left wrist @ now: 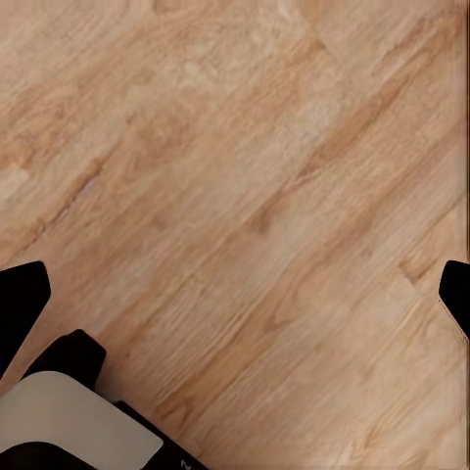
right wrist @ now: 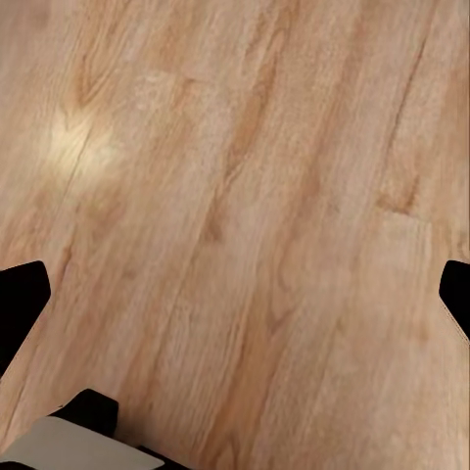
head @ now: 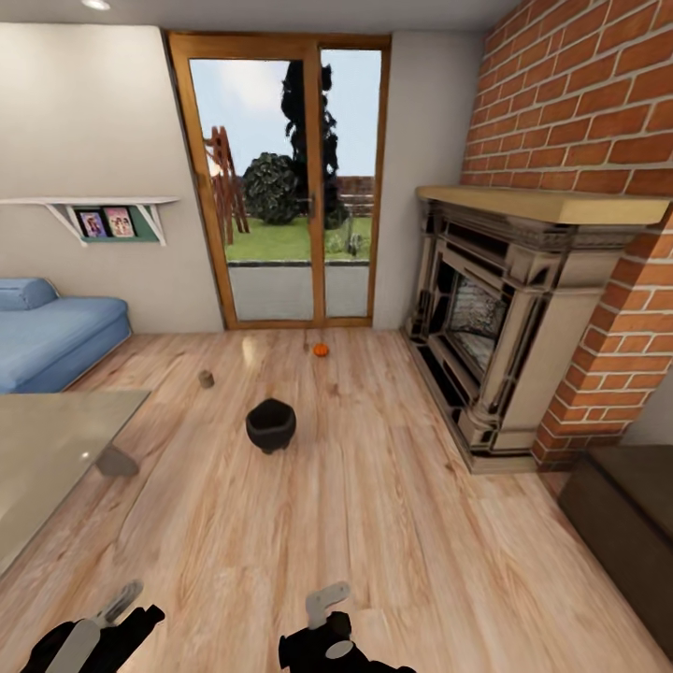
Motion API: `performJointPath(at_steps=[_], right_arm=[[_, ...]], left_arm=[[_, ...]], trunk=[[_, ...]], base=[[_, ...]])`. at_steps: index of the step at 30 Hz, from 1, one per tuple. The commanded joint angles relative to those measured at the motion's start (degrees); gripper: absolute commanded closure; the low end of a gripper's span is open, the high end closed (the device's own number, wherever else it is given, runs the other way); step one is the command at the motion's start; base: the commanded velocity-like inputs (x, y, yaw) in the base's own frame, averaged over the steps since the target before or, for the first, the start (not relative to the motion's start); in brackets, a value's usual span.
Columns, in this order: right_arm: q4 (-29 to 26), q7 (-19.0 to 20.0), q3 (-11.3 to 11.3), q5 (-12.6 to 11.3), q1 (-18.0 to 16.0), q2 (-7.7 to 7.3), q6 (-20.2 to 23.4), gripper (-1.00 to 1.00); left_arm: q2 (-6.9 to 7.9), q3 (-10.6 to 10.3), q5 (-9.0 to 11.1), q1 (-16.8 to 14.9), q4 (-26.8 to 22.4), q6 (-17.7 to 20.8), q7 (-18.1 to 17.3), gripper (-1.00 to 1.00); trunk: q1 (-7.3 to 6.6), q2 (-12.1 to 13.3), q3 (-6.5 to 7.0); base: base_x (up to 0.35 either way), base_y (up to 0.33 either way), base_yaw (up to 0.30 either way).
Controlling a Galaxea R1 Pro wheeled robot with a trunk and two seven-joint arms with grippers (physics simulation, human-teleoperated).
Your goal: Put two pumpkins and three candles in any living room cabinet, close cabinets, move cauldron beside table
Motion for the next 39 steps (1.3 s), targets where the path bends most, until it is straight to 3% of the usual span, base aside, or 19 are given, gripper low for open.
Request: performJointPath(at_steps=[1, 8, 25, 29, 31, 33, 36, 39], right_arm=[[-0.04, -0.42, 0.27, -0.2, -0.1, 0.0, 0.07, -1.0], [0.05, -0.39, 0.26, -0.36, -0.1, 0.0, -2.75, -1.0], [-0.54, -0.43, 0.19, -0.25, -0.1, 0.0, -2.95, -1.0], [-0.78, -0.56, -0.02, -0.27, -0.1, 0.0, -1.88, -1.0], [-1.82, -0.58, -0.29, -0.33, -0.12, 0.0, 0.87, -1.0], [-5.28, -0.62, -1.0, -0.42, -0.21, 0.0, 4.04, -1.0], [-10.95, -0.72, -4.27, -0.28, -0.48, 0.0, 6.36, -1.0], [-13.07, -0.83, -6.14, 0.11, -0.67, 0.0, 7.49, -1.0]], left_arm=[[0.0, 0.05, 0.62, -0.01, -0.11, 0.24, 0.48, -1.0], [-0.05, 0.04, 0.62, -0.01, -0.11, 0.24, 0.48, -1.0], [-0.15, -0.64, 0.83, -0.01, -0.12, 0.21, 0.51, -1.0], [-0.25, -1.0, 0.88, -0.39, -1.45, 0.96, 0.65, -1.0], [-0.26, -1.84, 0.84, -0.73, -3.72, 2.44, 0.94, -1.0], [-0.16, -2.94, 0.8, -0.96, -6.49, 5.28, 1.16, -1.0], [-0.03, -3.55, 0.42, -1.67, -10.54, 8.29, 1.3, -1.0], [0.05, -3.74, -1.22, -2.72, -12.87, 9.84, 1.37, -1.0]], trunk=[[0.04, -0.04, -0.06], [0.04, -0.04, -0.06], [0.04, -0.04, -0.06], [0.04, -0.04, -0.06], [0.04, -0.04, -0.06], [0.04, -0.04, -0.06], [0.04, -0.04, -0.06], [0.04, -0.04, -0.06]], base=[[0.341, 0.138, 0.0], [0.341, 0.139, 0.039], [0.341, 0.101, 0.233], [0.341, 0.007, 0.046], [0.341, 0.002, 0.014], [0.341, 0.001, 0.006], [0.342, -0.004, 0.002], [0.342, -0.047, 0.001]])
